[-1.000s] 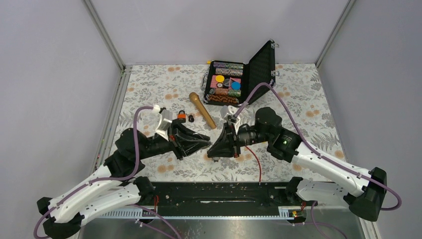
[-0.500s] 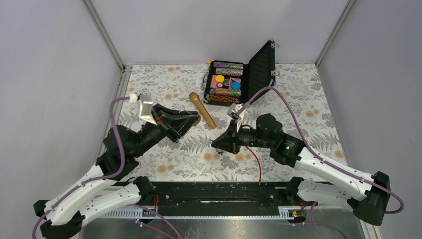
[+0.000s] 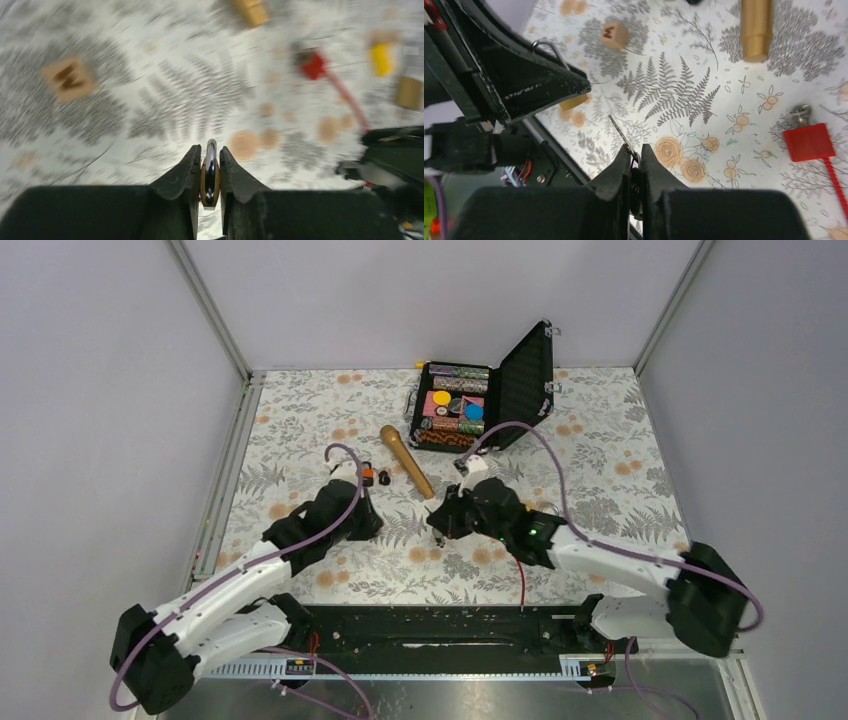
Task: Lock with the key
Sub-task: Place the lock at the center of the board.
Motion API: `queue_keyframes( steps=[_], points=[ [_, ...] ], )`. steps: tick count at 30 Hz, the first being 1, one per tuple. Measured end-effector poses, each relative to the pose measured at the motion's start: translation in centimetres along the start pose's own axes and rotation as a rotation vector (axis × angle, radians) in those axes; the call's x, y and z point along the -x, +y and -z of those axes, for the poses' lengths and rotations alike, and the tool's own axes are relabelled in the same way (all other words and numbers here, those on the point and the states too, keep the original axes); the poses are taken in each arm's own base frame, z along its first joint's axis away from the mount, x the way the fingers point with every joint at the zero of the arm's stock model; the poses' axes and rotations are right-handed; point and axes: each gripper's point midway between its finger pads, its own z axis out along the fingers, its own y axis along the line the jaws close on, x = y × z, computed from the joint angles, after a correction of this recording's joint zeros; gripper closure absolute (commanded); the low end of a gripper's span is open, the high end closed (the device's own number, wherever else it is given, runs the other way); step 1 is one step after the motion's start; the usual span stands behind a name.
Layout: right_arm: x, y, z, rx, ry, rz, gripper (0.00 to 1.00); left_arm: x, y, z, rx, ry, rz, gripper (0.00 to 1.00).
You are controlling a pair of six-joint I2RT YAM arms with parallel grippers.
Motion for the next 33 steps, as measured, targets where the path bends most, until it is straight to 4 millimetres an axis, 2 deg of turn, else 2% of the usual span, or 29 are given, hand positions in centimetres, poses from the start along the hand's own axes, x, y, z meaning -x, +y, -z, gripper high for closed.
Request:
queue_keyframes(
  steps=[3, 5, 8, 12, 15, 17, 22, 23, 27, 30, 33],
  points=[
    [-2.3, -1.2, -3.4, -0.048, 0.063, -0.06, 1.0, -3.5, 5.2, -1.4, 0.151, 0.105, 0.072, 1.0],
    [-3.9, -1.6, -5.6, -0.074, 0.111, -0.092, 1.0, -4.7, 7.1, -1.5, 0.216, 0.144, 0.109, 1.0],
    [-5.6, -0.7, -8.7, -0.066, 0.17, -0.121, 0.97, -5.1, 8.2, -1.7, 0.252, 0.149, 0.148, 0.96],
    [-6.4, 2.8, -13.3, 0.005, 0.209, -0.149, 0.93, -6.6, 9.9, -2.0, 0.303, 0.167, 0.204, 0.93],
    [-6.5, 4.9, -16.0, 0.049, 0.215, -0.166, 0.89, -8.2, 11.4, -2.0, 0.352, 0.197, 0.241, 0.88],
    [-6.9, 5.6, -17.2, 0.065, 0.225, -0.184, 0.88, -8.9, 12.0, -1.9, 0.375, 0.211, 0.26, 0.79],
    [-8.7, 4.9, -19.2, 0.035, 0.258, -0.238, 0.81, -9.1, 12.5, -2.0, 0.392, 0.207, 0.301, 0.64],
    [-9.1, 4.7, -19.4, 0.027, 0.265, -0.248, 0.78, -8.9, 12.5, -2.0, 0.393, 0.202, 0.308, 0.6],
    [-9.2, 4.9, -20.2, 0.021, 0.277, -0.287, 0.51, -8.7, 12.8, -1.9, 0.405, 0.191, 0.332, 0.53],
    [-9.2, 5.0, -20.1, 0.022, 0.284, -0.309, 0.42, -8.9, 13.2, -1.2, 0.425, 0.192, 0.341, 0.53],
    [-9.3, 5.1, -20.0, 0.022, 0.294, -0.328, 0.37, -8.7, 13.4, -0.6, 0.439, 0.173, 0.348, 0.52]
  ],
)
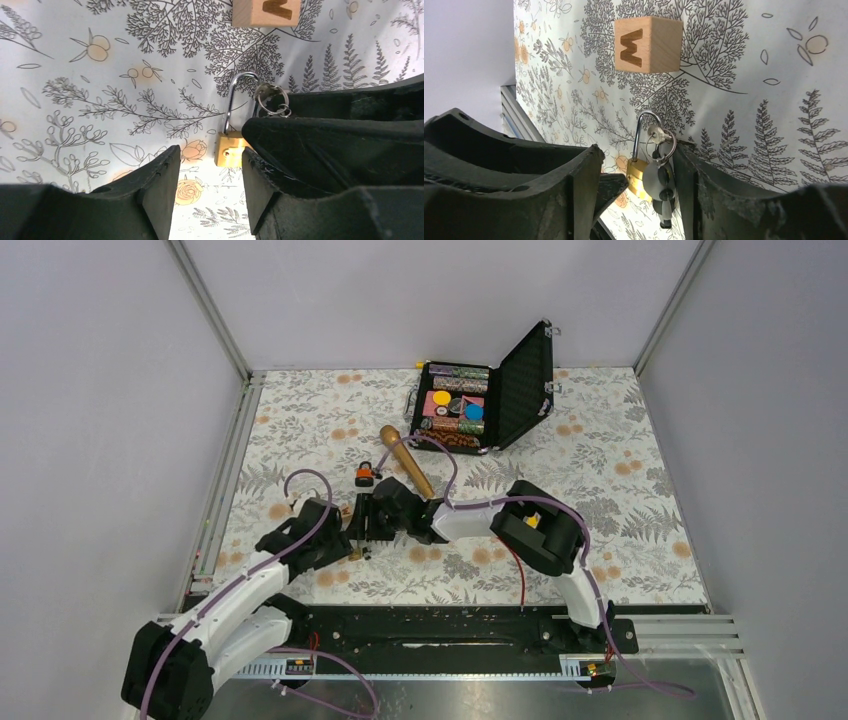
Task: Lock with the key
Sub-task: Place the lock at the center of the board, then pick up the lock from the center of the board.
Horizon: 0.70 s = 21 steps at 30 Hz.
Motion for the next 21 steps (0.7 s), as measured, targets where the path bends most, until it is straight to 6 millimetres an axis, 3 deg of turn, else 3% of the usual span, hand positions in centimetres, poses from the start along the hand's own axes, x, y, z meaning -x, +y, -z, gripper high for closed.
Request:
queue_keyframes(
  steps=[4, 7, 10, 13, 17, 21],
  points=[
    [0.1, 0.0, 0.5, -0.004, 0.01, -0.015, 0.28, 0.8, 0.0, 1.3, -0.003, -0.034, 0.018, 0.49],
    [0.9, -0.2, 2.2, -0.022, -0.002, -0.011, 0.24, 2.0, -0.8, 2.7, -0.035, -0.073, 0.03, 0.44],
    [2.6, -0.8, 5.4, -0.045, -0.047, 0.016, 0.23, 3.4, -2.0, 4.0, -0.088, -0.121, 0.04, 0.38],
    [4.8, -1.9, 9.5, -0.084, -0.118, 0.072, 0.2, 4.0, -2.7, 4.9, -0.135, -0.149, 0.04, 0.19],
    [7.4, -5.5, 14.8, -0.234, -0.244, 0.194, 0.18, 4.3, -3.6, 6.2, -0.212, -0.175, 0.03, 0.02],
    [7.2, -10.3, 17.9, -0.413, -0.248, 0.272, 0.2, 4.5, -4.3, 7.5, -0.287, -0.199, 0.018, 0.01]
  ],
)
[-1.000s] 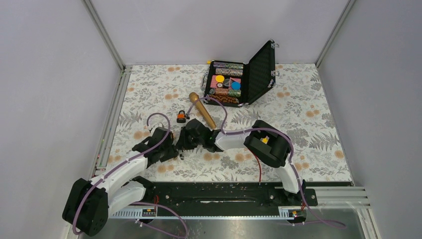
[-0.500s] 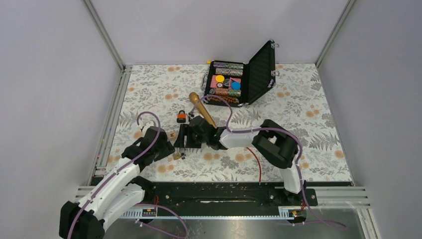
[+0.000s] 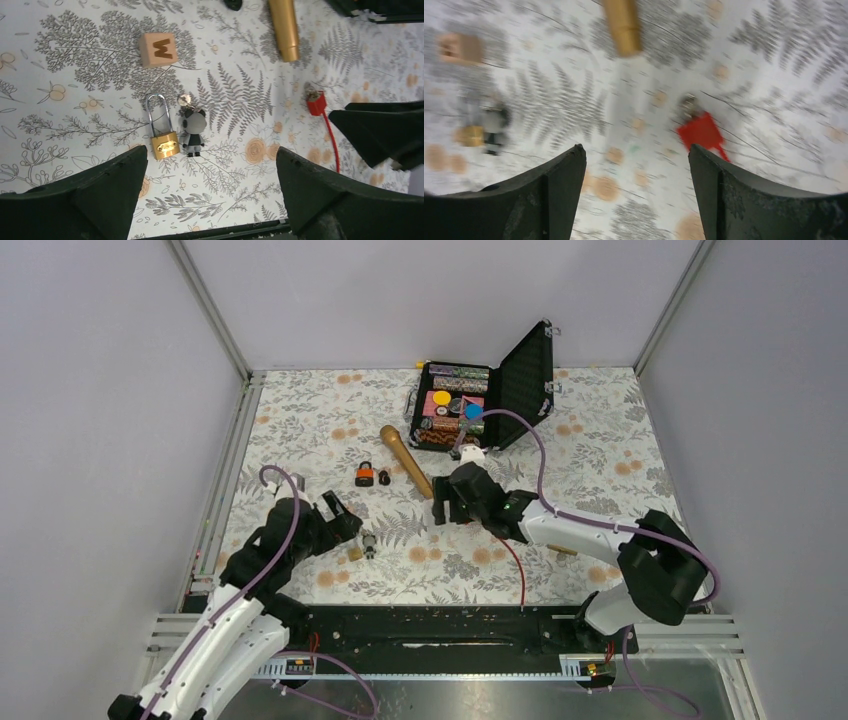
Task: Lock with the key
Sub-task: Pick up the lock from the center of the board.
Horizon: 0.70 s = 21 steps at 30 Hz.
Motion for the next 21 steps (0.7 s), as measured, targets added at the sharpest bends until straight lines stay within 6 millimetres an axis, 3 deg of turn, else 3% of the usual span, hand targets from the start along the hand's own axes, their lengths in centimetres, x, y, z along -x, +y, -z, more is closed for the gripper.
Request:
queue_keyframes(
  steps=[6, 11, 13, 17, 21],
  points=[
    [-3.3, -7.8, 1.7, -0.292, 0.1, 0.031, 0.24, 0.1, -1.1, 1.0, -0.079, -0.009, -0.014, 0.01],
    [-4.1, -13.4, 3.1, -0.476, 0.121, -0.069, 0.25, -0.7, -2.0, 1.1, -0.128, 0.039, -0.033, 0.01],
    [-4.5, -15.6, 3.8, -0.558, 0.129, -0.108, 0.21, -0.8, -2.4, 1.2, -0.153, 0.049, -0.039, 0.01],
    [-5.6, -19.0, 5.9, -0.689, 0.119, -0.192, 0.17, -1.1, -3.3, 1.2, -0.197, 0.074, -0.053, 0.01],
    [-6.6, -21.2, 8.7, -0.755, 0.052, -0.311, 0.15, -1.2, -4.0, 1.4, -0.238, 0.076, -0.064, 0.01]
  ],
)
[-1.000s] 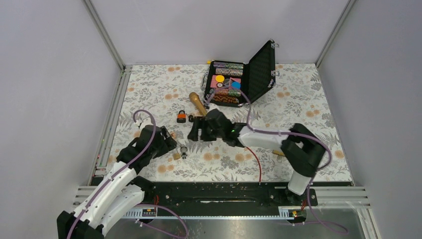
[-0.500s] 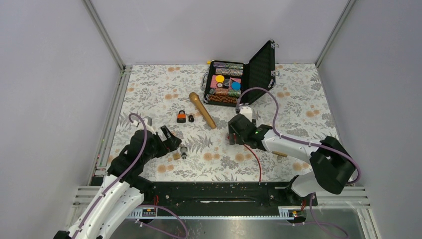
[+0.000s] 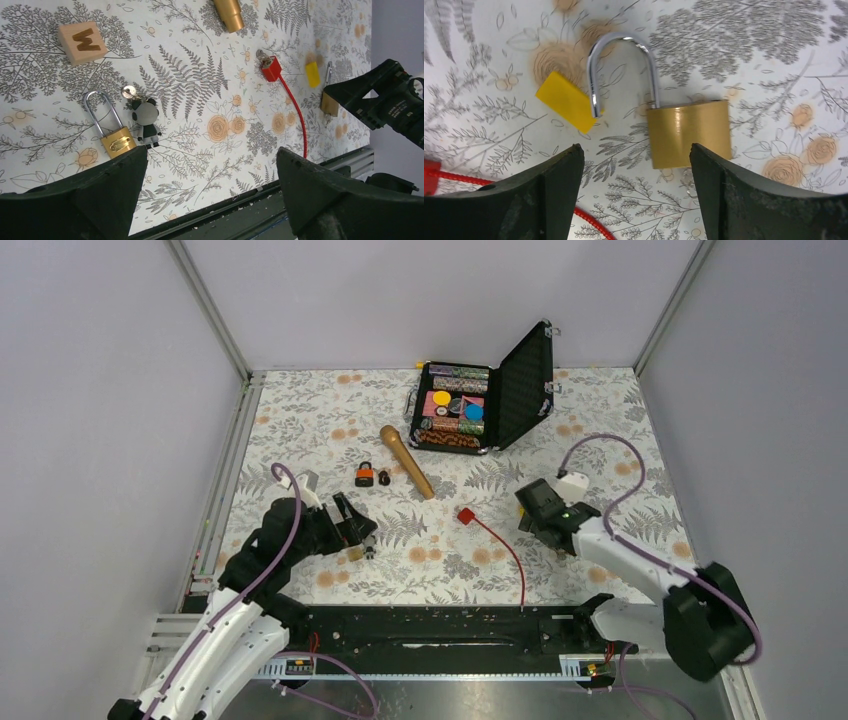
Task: Lock with the key
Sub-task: Pick up the lock from the center of the board.
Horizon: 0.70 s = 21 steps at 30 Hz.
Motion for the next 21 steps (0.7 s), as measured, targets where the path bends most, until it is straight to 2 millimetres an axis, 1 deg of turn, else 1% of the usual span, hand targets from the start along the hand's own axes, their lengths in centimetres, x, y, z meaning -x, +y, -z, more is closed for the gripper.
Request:
queue_keyframes(
  steps=[1, 3, 4, 6, 8, 11, 17, 19, 21],
  points=[
    [0.3, -0.7, 0.3, -0.003, -0.016, -0.04, 0.14, 0.0, -0.1, 0.0, -0.005, 0.0, 0.0, 0.01],
    [0.9, -1.6, 0.9, -0.004, -0.041, -0.115, 0.04, -0.1, -0.2, 0.0, -0.015, 0.0, -0.002, 0.01],
    [1.3, -2.0, 1.0, -0.006, -0.051, -0.152, 0.01, -0.1, -0.2, 0.0, -0.017, 0.0, -0.002, 0.01],
    [1.9, -2.9, 0.9, -0.02, -0.05, -0.216, 0.01, -0.2, -0.4, 0.0, -0.027, 0.002, -0.003, 0.01],
    [2.1, -4.1, 0.2, -0.058, -0.022, -0.281, 0.0, -0.2, -0.6, 0.0, -0.041, 0.006, -0.006, 0.01],
    [1.4, -4.9, -0.8, -0.099, 0.032, -0.314, 0.0, -0.4, -1.0, 0.1, -0.06, 0.018, -0.011, 0.01],
    [-1.2, -4.9, -2.4, -0.168, 0.164, -0.292, 0.01, -0.8, -1.2, -0.1, -0.075, 0.05, -0.013, 0.01],
    [-1.4, -4.8, -2.5, -0.177, 0.186, -0.29, 0.01, -0.9, -1.4, -0.2, -0.081, 0.055, -0.013, 0.01],
    [-1.3, -4.7, -2.4, -0.176, 0.187, -0.297, 0.04, -0.8, -1.5, -0.3, -0.09, 0.057, -0.014, 0.01]
  ],
)
